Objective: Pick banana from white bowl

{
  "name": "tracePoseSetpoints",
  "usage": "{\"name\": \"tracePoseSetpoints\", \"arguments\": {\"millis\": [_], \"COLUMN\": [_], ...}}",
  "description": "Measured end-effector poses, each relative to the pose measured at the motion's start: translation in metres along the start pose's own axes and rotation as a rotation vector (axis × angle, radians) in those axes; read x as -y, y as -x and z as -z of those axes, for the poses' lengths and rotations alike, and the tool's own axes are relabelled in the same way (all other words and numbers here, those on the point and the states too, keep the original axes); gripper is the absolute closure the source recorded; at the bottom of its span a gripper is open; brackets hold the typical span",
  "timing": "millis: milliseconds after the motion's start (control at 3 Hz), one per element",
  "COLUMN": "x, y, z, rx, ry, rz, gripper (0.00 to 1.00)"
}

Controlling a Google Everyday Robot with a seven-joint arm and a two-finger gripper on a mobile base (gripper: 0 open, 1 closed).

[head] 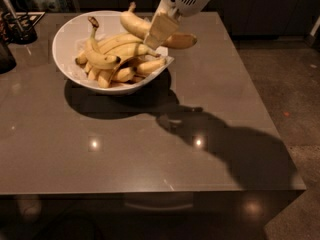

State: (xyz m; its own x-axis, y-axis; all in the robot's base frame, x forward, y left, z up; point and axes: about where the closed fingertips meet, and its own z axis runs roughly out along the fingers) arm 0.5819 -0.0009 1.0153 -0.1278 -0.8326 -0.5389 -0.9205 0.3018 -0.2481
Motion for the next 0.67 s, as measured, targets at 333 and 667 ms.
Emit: {"name": "tracePoseSetpoints", "arguments": {"millis": [333, 667], "x": [-0.0401, -0.0416], "y": [-0.031, -0.0326], "z": [0.0358, 0.0366], "rx": [0.009, 0.007], "ry": [-0.007, -0.007], "rz": [-0.07, -0.073], "gripper": [1.0, 1.0]}}
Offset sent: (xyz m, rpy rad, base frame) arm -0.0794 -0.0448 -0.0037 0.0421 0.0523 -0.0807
